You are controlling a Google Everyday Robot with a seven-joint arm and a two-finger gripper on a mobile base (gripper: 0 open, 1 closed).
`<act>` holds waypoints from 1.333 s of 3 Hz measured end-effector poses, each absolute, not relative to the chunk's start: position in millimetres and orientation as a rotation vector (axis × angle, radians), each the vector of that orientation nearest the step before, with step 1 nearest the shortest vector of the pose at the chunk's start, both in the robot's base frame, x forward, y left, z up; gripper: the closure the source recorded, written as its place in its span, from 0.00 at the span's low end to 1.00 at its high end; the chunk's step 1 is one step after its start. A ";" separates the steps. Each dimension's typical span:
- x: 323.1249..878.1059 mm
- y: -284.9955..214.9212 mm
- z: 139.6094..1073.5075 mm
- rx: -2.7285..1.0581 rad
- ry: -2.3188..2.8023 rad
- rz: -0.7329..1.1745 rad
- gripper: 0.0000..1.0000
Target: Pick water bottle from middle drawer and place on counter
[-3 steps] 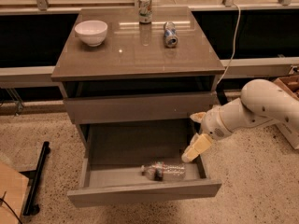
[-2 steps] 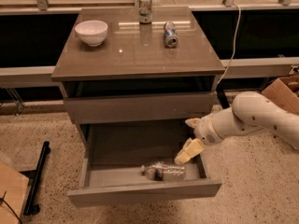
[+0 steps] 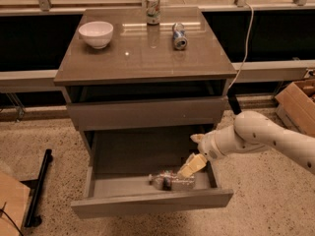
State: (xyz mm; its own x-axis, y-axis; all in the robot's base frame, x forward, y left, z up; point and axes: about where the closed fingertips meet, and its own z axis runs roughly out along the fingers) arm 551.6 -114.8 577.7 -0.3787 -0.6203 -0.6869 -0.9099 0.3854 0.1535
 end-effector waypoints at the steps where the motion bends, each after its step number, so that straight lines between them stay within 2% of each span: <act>1: 559.0 -103.9 561.5 -1.295 2.107 0.740 0.00; 4: 593.4 -73.6 445.8 -1.183 2.108 0.873 0.00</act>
Offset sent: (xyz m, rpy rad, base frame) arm 0.0462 0.0396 -0.0980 0.1728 0.0150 -0.0179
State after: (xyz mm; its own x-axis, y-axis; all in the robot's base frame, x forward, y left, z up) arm 593.4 -73.6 445.8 -0.4511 -0.5116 -0.7312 -0.8788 0.3976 0.2639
